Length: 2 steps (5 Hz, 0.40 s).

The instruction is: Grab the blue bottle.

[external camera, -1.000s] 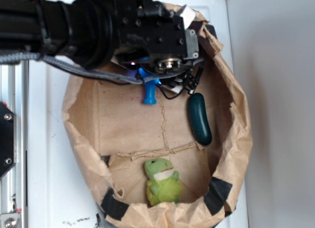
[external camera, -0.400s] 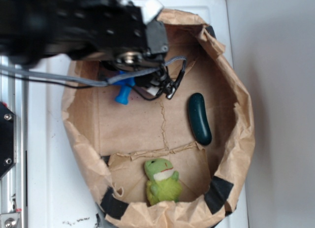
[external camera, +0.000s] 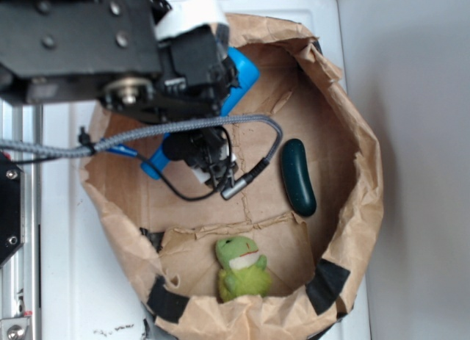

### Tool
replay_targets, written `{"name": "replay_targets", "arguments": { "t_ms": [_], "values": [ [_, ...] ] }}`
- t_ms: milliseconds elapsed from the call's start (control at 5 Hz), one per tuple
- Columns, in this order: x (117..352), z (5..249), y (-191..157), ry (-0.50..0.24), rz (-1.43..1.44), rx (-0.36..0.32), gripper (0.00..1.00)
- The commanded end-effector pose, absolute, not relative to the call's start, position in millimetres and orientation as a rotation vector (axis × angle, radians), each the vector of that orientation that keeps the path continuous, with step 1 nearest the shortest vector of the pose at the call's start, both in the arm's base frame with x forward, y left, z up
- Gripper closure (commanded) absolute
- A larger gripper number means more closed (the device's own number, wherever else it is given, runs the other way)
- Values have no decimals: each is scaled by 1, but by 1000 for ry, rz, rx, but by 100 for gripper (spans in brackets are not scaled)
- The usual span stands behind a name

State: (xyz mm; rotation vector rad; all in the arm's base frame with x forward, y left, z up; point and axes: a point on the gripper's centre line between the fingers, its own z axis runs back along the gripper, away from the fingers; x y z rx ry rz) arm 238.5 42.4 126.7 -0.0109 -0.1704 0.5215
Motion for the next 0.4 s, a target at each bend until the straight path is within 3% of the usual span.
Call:
{"name": "replay_targets", "arguments": {
  "t_ms": [0, 200],
  "values": [
    [234, 172, 32, -242, 393, 3, 100],
    [233, 176, 27, -281, 314, -34, 100]
  ]
}}
